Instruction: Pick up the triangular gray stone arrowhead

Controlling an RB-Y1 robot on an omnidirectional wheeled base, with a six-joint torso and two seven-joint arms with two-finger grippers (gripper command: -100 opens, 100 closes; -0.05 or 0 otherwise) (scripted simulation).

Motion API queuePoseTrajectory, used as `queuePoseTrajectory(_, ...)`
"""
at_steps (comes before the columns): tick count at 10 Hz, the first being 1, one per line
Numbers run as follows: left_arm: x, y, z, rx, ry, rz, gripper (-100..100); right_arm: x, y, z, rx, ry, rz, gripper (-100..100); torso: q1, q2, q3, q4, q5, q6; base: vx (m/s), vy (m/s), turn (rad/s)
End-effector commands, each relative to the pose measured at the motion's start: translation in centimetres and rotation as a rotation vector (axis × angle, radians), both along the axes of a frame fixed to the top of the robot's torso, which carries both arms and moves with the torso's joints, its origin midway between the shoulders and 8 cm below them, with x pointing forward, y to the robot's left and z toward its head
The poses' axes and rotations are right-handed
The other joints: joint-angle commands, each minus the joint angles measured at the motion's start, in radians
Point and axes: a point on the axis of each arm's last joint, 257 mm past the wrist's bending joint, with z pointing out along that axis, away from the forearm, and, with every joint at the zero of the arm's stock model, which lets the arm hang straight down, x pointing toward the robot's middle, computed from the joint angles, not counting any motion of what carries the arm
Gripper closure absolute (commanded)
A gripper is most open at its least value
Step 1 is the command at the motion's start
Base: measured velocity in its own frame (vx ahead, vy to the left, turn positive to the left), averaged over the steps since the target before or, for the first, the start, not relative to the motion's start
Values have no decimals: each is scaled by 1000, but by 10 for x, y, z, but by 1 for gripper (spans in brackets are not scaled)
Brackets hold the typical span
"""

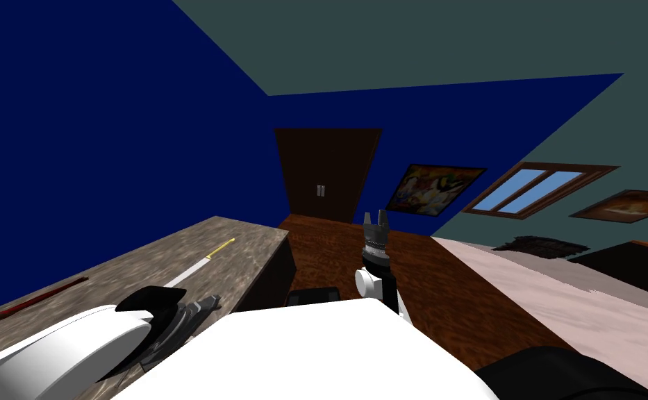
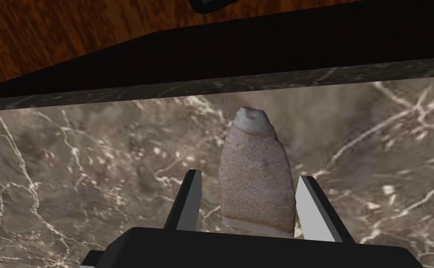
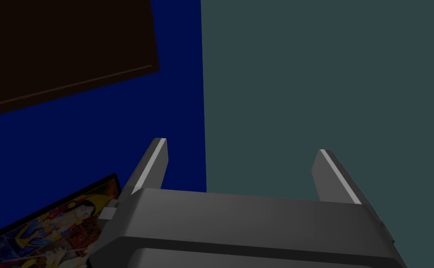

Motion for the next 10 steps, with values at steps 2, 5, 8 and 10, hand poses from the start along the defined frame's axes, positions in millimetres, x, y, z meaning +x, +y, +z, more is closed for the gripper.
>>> queuePoseTrajectory(2,0,0,0,0,-1,1,100,0,0,0,0,0,0,0,0,-1,-1,-1,0,1,0,0,0)
queuePoseTrajectory(5,1,0,0,-1,-3,2,0,0,0,0,0,0,0,0,0,-2,-2,-1,1,1,0,0,0)
queuePoseTrajectory(8,1,-8,19,-1,4,-23,100,0,0,0,0,0,0,0,0,-4,-3,-2,0,1,21,10,94)
queuePoseTrajectory(10,1,-8,16,-2,3,-19,0,0,0,0,0,0,0,0,0,-4,-3,-2,0,1,5,2,5)
